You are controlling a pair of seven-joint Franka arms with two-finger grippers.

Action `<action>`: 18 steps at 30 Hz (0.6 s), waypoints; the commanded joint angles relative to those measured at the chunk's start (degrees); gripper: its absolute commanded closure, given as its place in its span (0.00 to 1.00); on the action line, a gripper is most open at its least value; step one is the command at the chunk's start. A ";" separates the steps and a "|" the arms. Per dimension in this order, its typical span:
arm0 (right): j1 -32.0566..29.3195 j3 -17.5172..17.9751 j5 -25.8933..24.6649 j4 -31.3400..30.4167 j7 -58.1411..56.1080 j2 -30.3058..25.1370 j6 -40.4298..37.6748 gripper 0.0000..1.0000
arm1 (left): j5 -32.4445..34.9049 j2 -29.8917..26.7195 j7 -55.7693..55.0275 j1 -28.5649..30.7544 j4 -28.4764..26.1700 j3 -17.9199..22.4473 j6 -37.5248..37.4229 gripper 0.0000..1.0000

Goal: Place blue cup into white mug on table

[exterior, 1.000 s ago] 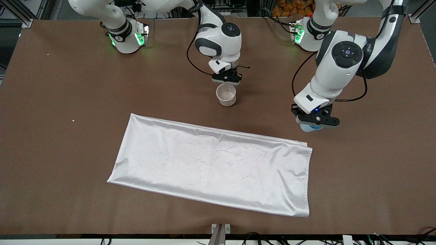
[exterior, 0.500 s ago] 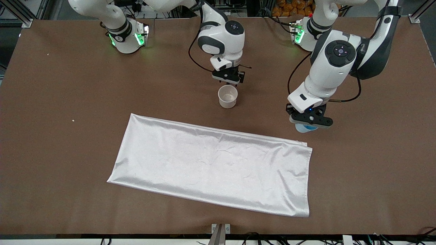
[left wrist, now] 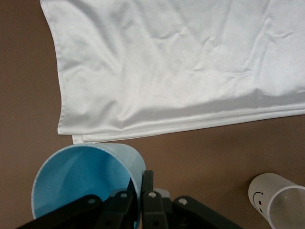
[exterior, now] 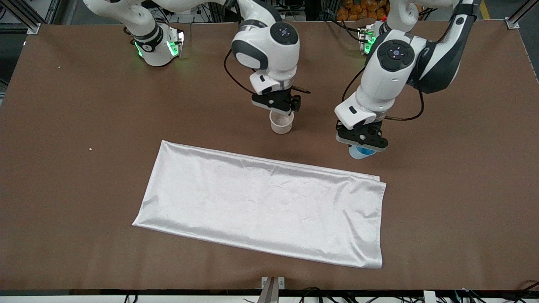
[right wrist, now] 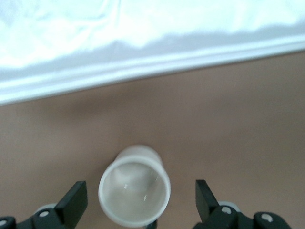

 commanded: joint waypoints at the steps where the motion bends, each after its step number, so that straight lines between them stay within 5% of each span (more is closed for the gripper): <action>1: -9.05 3.27 -0.71 -0.36 -10.83 0.48 -0.86 0.00 | 1.65 1.01 -5.13 -4.58 1.14 0.24 -1.35 1.00; 10: -20.47 0.90 0.68 -0.36 -34.47 1.36 -0.07 0.00 | 1.65 2.50 -14.26 -13.10 1.75 0.15 -2.67 1.00; 18: -22.86 -9.46 7.72 -0.27 -57.76 0.57 0.55 0.00 | 1.65 6.71 -22.71 -20.57 4.30 0.24 -3.02 1.00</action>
